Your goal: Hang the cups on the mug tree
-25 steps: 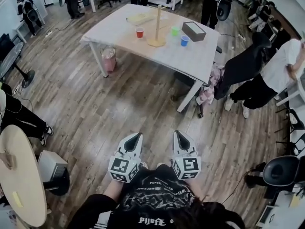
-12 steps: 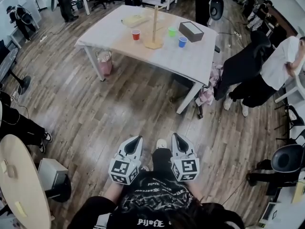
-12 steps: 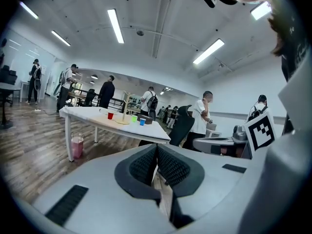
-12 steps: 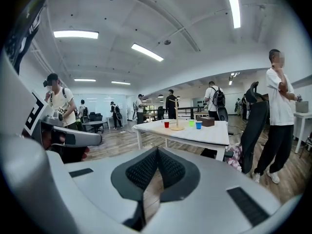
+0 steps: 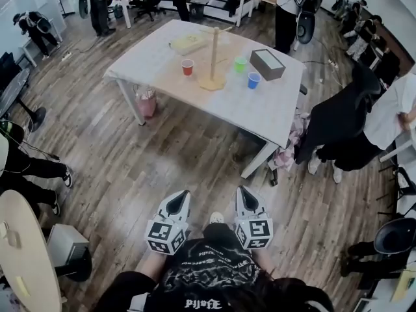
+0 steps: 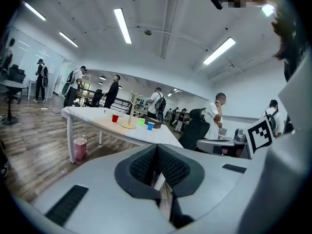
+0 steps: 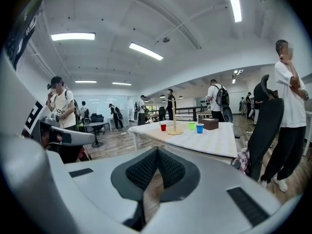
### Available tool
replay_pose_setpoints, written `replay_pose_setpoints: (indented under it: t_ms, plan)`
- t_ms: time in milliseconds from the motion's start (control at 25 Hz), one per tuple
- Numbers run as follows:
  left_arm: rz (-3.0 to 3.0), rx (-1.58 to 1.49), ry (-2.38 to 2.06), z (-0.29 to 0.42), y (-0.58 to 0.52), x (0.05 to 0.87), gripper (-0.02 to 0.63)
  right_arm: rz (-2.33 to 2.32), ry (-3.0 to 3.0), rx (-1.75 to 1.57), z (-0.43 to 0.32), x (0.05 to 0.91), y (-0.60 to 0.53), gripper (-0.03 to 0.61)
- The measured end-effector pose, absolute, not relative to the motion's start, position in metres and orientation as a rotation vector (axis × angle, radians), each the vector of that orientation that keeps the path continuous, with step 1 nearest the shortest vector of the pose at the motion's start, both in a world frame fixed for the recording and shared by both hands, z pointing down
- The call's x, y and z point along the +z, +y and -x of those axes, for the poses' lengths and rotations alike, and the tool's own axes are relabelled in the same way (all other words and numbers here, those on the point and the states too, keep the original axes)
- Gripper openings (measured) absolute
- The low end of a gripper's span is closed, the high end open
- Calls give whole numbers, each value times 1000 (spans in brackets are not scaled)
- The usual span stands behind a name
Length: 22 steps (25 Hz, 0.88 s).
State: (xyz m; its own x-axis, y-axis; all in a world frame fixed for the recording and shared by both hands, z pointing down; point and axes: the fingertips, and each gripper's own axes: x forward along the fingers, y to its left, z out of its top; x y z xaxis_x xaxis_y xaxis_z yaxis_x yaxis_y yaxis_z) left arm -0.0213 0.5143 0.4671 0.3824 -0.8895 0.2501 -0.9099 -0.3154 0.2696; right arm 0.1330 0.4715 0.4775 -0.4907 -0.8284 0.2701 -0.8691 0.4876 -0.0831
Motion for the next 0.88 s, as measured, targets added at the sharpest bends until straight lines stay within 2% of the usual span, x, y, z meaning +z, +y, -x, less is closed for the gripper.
replay_pose_setpoints:
  t_ms: [400, 880]
  plan:
    - [-2246, 79, -1627, -16, 407, 470, 20, -1376, -2577, 320, -165, 486, 355, 9]
    - [-2193, 61, -1638, -59, 326, 477, 21, -1334, -2599, 371, -208, 499, 276, 9]
